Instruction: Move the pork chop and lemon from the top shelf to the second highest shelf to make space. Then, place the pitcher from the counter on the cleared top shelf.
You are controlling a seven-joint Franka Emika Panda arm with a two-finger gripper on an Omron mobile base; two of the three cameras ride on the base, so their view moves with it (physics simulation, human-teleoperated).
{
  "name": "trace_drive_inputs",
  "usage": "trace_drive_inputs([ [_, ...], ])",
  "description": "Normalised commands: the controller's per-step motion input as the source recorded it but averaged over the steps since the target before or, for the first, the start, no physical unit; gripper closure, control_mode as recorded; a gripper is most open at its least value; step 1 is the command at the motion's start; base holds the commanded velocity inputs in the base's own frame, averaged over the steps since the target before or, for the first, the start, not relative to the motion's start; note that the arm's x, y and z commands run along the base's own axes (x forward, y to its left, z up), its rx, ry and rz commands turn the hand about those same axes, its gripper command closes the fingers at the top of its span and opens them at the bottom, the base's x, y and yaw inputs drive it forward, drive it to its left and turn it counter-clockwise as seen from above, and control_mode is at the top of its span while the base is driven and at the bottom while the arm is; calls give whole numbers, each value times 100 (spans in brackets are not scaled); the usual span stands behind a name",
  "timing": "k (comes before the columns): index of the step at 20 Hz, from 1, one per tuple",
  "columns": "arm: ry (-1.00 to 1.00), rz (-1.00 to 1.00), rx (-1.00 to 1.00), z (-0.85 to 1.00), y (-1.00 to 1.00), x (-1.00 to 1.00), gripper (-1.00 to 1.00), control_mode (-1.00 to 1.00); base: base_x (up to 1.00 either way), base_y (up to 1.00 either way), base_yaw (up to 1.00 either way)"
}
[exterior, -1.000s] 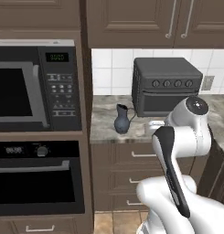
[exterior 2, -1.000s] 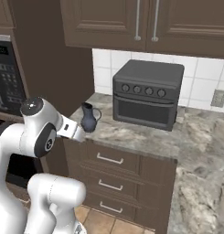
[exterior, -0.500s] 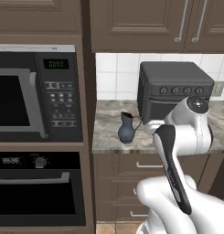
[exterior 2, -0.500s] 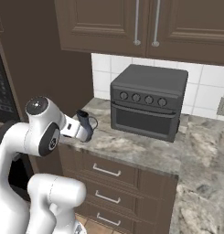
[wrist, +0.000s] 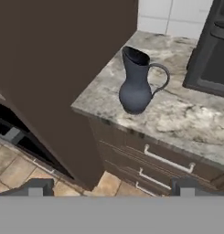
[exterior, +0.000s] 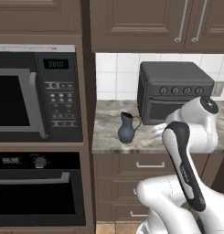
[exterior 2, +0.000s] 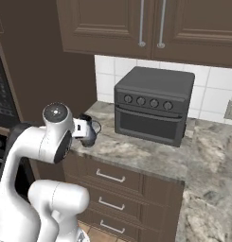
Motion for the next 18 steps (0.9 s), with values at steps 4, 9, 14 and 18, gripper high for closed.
trace_drive_inputs([
  [4, -18, 46, 0, 0, 0, 32, -100, -100, 0, 0, 0],
  [9, -13, 31, 1, 0, -20, 46, -100, -100, 0, 0, 0],
  [14, -2, 6, 7, 0, -29, 40, -100, -100, 0, 0, 0],
  [18, 0, 1, 18, 0, -22, 54, -100, -100, 0, 0, 0],
])
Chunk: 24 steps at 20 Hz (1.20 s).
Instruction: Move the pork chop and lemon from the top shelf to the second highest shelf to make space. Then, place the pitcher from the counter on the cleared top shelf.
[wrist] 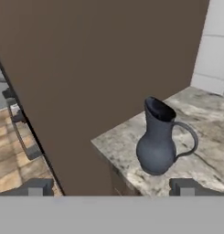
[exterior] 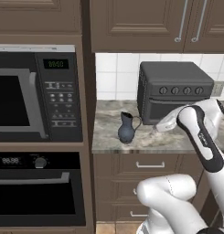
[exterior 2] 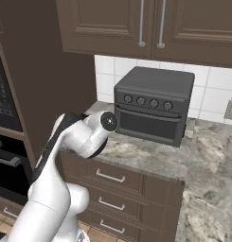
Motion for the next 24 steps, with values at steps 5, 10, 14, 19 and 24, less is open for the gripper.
trace_drive_inputs([
  [5, -3, 6, 15, -1, -9, 51, -100, -100, 0, 0, 0],
  [10, -1, 8, 3, -2, -1, 46, -100, -100, 0, 0, 0],
  [14, 0, 17, 0, -18, -24, 32, -100, -100, 0, 0, 0],
  [19, -4, 21, 0, -43, -36, 27, -100, -100, 0, 0, 0],
  [24, -4, 15, 0, -36, -4, 34, -100, -100, 0, 0, 0],
])
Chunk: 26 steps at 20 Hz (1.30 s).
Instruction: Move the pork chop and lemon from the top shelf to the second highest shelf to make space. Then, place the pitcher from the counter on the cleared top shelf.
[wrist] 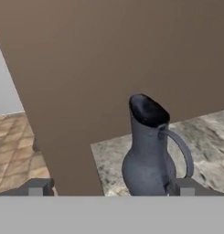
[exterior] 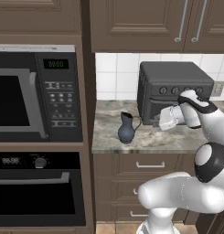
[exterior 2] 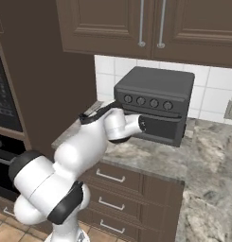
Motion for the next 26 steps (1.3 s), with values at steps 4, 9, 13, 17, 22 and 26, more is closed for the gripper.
trace_drive_inputs([
  [4, -3, 13, 0, -15, 0, 28, -100, -100, 0, 0, 0],
  [9, 0, 13, 0, -1, 2, 30, -100, -100, 0, 0, 0],
  [13, 0, 7, 0, -12, 17, 34, -100, -100, 0, 0, 0],
  [17, 0, 3, 0, -13, 19, 33, -100, -100, 0, 0, 0],
  [22, 0, 0, 0, -16, 13, 26, -100, -100, 0, 0, 0],
  [26, 0, 0, 0, -19, 11, 19, -100, -100, 0, 0, 0],
])
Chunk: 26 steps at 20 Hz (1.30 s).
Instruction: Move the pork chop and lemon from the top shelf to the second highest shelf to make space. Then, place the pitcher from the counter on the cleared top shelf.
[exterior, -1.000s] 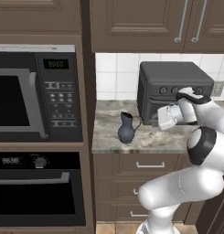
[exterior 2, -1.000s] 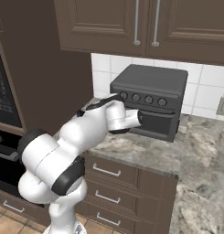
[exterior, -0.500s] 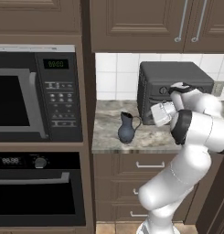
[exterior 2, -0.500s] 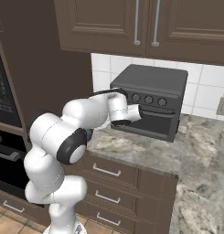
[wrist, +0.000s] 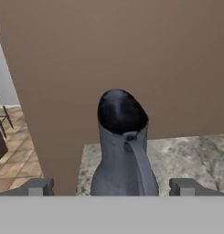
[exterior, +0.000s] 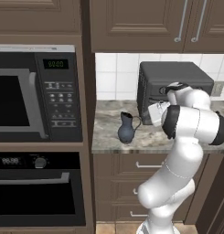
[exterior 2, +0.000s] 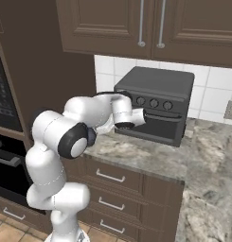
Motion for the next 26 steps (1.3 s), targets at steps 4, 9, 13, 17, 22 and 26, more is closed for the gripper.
trace_drive_inputs([
  [4, 0, 0, 0, -22, 13, 15, -100, -100, 0, 0, 0],
  [9, 0, 0, 0, -17, 19, 14, -100, -100, 0, 0, 0],
  [13, 0, 0, 0, -18, 24, 2, -100, -100, 0, 0, 0],
  [17, 0, 0, 0, -13, 25, 1, -100, -100, 0, 0, 0],
  [22, 0, 0, 0, -2, 20, 19, -100, -100, 0, 0, 0],
  [26, 0, 0, 0, 0, 17, 22, -100, -100, 0, 0, 0],
])
